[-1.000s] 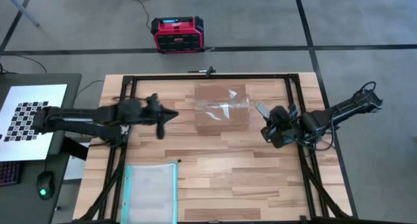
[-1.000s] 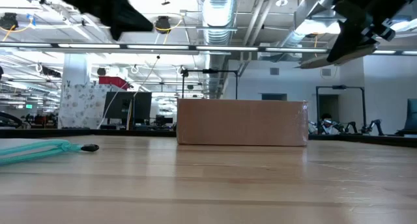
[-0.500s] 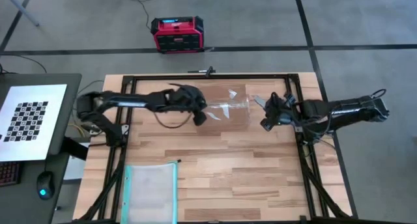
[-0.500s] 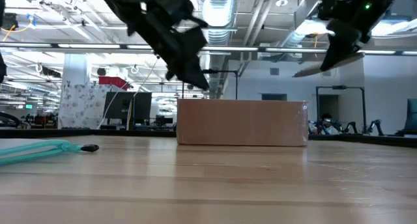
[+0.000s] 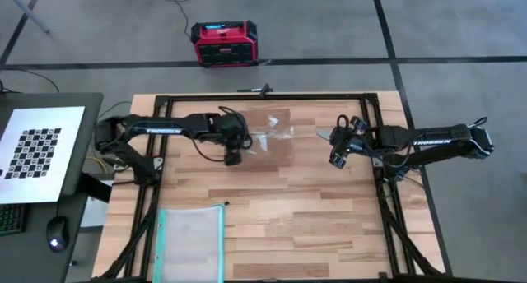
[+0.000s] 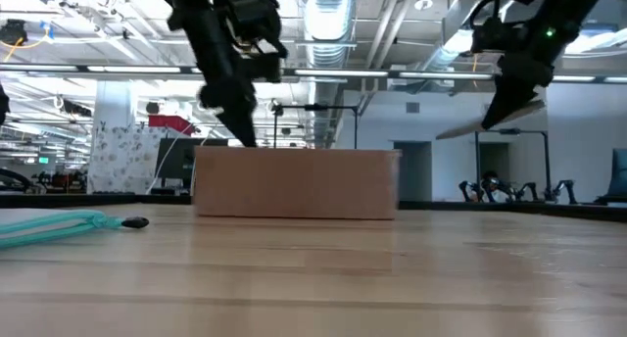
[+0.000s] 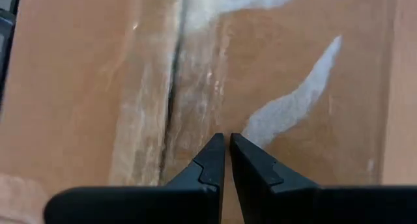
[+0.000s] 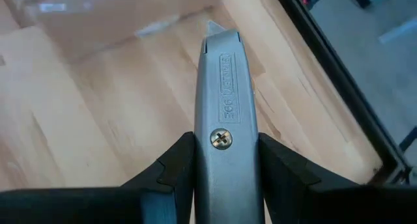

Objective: Unpack boxes
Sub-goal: Open the cardboard box using the gray cutter

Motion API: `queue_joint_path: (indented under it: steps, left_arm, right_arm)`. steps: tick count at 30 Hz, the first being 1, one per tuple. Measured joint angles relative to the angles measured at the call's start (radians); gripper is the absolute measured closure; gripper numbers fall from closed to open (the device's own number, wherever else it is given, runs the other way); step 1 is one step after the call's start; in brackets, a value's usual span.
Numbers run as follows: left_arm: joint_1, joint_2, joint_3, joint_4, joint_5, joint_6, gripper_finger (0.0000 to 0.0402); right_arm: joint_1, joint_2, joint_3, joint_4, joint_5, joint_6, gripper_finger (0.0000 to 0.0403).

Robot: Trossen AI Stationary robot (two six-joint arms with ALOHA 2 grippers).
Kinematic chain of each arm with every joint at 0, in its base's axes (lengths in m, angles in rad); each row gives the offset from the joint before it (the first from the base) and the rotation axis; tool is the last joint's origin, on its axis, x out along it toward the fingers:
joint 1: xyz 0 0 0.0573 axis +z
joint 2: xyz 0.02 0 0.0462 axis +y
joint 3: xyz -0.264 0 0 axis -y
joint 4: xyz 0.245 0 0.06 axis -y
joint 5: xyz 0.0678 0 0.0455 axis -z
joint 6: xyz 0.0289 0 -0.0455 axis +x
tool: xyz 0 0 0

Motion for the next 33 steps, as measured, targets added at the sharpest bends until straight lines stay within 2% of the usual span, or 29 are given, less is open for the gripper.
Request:
queue_joint_path:
  steps: [3,5,11,16,21,27,33]
  left_arm:
    - [0.008,-0.078,-0.002,-0.036,0.001,0.101,0.0389]
    - [0.014,-0.129,-0.002,-0.018,0.001,0.111,0.0389]
    - [-0.008,-0.227,0.0,0.082,0.051,-0.068,0.0389]
    - [-0.057,-0.208,-0.004,0.094,0.094,-0.169,0.0389]
    - [-0.091,-0.194,-0.028,0.119,0.097,-0.224,0.0389]
    - [-0.109,-0.148,-0.06,0.16,0.097,-0.272,0.0389]
    - [-0.13,-0.081,-0.059,0.284,0.1,-0.274,0.0389]
  right_arm:
    - [-0.002,0.017,-0.006,0.115,-0.066,-0.092,0.0279]
    - [-0.01,0.037,-0.014,0.176,-0.092,-0.165,0.0279]
    - [-0.109,0.144,-0.024,0.316,-0.099,-0.253,0.0279]
    - [-0.187,0.247,-0.024,0.428,-0.156,-0.328,0.0279]
    - [-0.229,0.281,-0.024,0.53,-0.205,-0.373,0.0279]
    - [-0.262,0.308,-0.023,0.553,-0.259,-0.407,0.0279]
    - [-0.277,0.309,-0.023,0.569,-0.265,-0.425,0.0279]
